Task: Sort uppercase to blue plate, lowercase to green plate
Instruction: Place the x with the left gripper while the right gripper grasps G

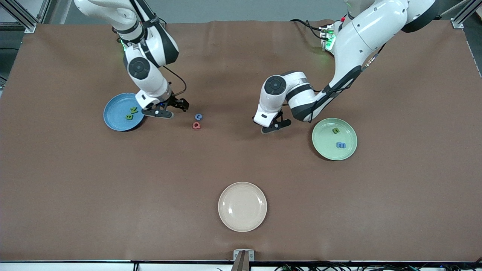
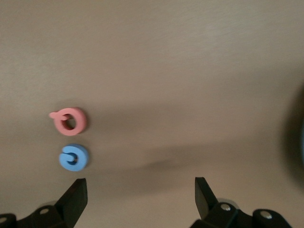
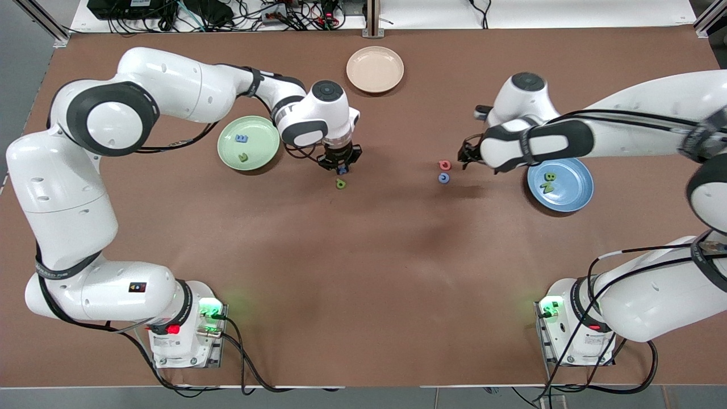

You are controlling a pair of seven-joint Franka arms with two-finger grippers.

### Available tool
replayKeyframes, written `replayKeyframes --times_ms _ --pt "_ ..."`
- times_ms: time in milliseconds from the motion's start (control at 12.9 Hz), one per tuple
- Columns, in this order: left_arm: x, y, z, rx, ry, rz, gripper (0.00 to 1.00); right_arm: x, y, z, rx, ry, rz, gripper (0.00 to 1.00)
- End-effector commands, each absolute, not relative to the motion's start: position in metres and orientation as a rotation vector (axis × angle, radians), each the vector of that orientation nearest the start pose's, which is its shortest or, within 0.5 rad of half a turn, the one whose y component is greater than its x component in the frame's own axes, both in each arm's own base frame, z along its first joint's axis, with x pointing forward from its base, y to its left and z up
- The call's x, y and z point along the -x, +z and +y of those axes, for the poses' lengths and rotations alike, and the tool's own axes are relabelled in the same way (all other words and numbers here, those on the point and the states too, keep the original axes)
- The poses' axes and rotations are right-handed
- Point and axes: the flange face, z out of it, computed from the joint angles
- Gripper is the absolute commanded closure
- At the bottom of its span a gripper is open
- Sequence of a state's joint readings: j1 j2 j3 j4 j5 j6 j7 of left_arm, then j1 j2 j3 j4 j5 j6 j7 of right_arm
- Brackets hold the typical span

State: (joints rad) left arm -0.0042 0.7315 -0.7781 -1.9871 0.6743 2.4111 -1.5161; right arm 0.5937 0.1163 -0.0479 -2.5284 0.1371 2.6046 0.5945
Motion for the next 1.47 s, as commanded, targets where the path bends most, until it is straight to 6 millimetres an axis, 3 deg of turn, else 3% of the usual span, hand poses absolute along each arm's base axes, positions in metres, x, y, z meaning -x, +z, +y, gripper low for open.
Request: replayKeyframes --times_ms 0,232,464,773,1005,1159,1391 --pt "-0.453 0.224 -0.388 3.142 0.075 -0.604 0.85 -0.397 0.212 0.27 3.092 0.077 0.315 0.0" --pt "-0.479 0.25 -0.336 3.154 0.116 -0.555 0.85 -0.389 0.201 0.31 3.093 0.066 0.346 0.0" --pt "-0.492 0.257 -0.273 3.145 0.166 -0.492 0.85 -0.384 0.186 0.317 3.09 0.036 0.327 0.01" --pt "-0.496 0.241 -0.201 3.109 0.148 -0.396 0.85 -0.384 0.174 0.318 3.086 0.01 0.322 0.06" --pt "-0.486 0.224 -0.177 3.081 0.091 -0.317 0.85 -0.385 0.174 0.317 3.089 0.009 0.318 0.17" --pt "-0.485 0.216 -0.172 3.099 0.057 -0.296 0.85 -0.384 0.173 0.317 3.091 0.01 0.314 0.24" --pt "-0.483 0.202 -0.162 3.096 0.032 -0.261 0.85 -0.384 0.17 0.316 3.096 0.013 0.315 0.28"
